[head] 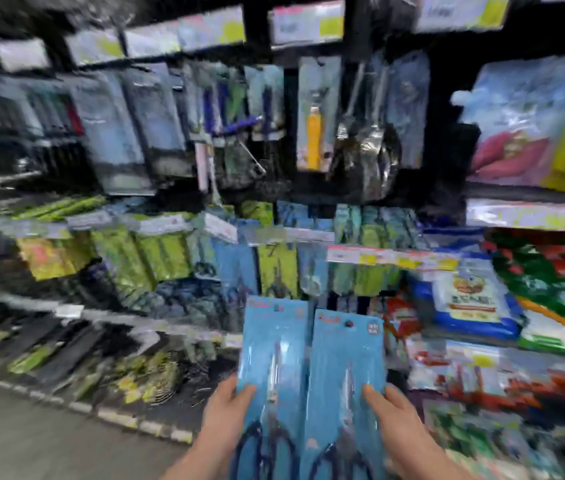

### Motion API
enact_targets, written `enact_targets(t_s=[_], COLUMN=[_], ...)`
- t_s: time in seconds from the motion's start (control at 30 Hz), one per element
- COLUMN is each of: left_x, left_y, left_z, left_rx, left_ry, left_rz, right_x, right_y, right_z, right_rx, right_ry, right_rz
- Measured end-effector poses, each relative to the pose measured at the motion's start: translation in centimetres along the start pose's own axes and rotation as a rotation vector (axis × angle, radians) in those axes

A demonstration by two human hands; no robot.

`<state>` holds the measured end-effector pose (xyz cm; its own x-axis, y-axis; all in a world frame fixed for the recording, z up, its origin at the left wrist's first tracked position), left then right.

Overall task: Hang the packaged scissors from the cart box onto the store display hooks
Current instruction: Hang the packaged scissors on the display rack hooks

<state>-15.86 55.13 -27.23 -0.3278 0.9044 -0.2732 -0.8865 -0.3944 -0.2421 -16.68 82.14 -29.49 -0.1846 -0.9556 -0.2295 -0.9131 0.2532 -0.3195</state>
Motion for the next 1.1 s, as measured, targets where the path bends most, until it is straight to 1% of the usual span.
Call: enact_targets(t_s=[0.07,0.17,0.27,0.4,0.5,0.7,0.9,1.0,1.1], left_x=[-6.4,-13.1,-17.0,-19.3,-20.4,-19.8,-18.4,-17.7,-17.5], left_y=[0.9,2.3,3.5,6.2,9.4,16.1,21.2,22.5,24.4], left_z=[-1.0,-2.4,-3.7,-5.5,-5.9,-3.3,-2.0,-0.9,-0.9], left_rx=[-0.026,-0.035,-0.059,-0.132,-0.158,-0.181,-0.213,-0.202,-0.206], left_ry=[-0.036,-0.149,-0.163,-0.155,-0.165,-0.106,-0.171,-0.172,-0.139], left_rz=[0.087,0.202,0.264,0.326,0.362,0.284,0.254,0.208,0.182], right_x=[5.8,12.6,17.1,21.9,25.1,29.0,30.5,30.4,30.1], right_y=[0.0,-0.1,0.7,3.3,6.0,11.4,15.3,16.2,16.7], right_z=[-1.1,-3.1,-4.8,-6.8,-8.3,-10.1,-10.9,-11.3,-11.4], right_rx=[-0.019,-0.068,-0.085,-0.085,-0.101,-0.073,-0.085,-0.106,-0.078], right_ry=[-0.06,-0.132,-0.157,-0.137,-0.098,-0.121,-0.158,-0.139,-0.101], right_rz=[-0.062,-0.155,-0.193,-0.213,-0.21,-0.143,-0.125,-0.094,-0.072])
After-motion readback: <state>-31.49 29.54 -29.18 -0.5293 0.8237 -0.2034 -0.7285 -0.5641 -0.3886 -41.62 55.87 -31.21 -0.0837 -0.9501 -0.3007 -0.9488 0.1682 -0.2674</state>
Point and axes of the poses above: each hand's wrist, its own y-axis towards the middle knuckle, its own x-axis out of the palm, z = x × y, the point moved 9 cm from there along y, towards the middle knuckle, and after that the axes turned 5 degrees about z, right-handed, at the moved point
